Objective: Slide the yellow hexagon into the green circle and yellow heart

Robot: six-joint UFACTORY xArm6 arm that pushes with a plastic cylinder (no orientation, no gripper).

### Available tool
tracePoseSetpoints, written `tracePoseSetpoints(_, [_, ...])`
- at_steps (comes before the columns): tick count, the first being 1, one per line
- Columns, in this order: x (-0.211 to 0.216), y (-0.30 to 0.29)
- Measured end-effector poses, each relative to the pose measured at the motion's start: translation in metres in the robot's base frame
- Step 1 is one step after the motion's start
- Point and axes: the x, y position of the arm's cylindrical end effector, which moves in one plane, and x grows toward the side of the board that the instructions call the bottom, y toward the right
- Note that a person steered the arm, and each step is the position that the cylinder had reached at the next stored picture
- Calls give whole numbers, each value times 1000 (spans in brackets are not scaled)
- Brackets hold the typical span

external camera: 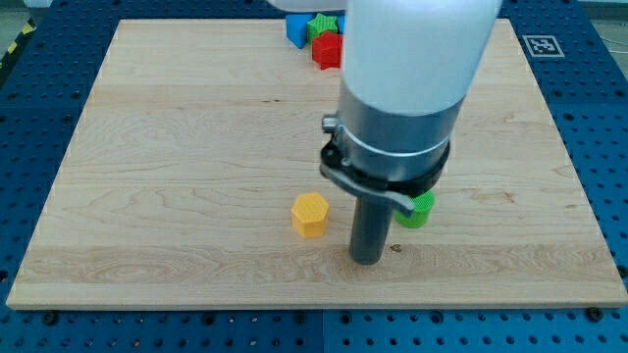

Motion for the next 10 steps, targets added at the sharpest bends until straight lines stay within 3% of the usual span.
tracePoseSetpoints(3, [4, -105])
tracePoseSetpoints(5, [-31, -93])
tracePoseSetpoints(7, [-31, -44])
tracePoseSetpoints(10, [-41, -49])
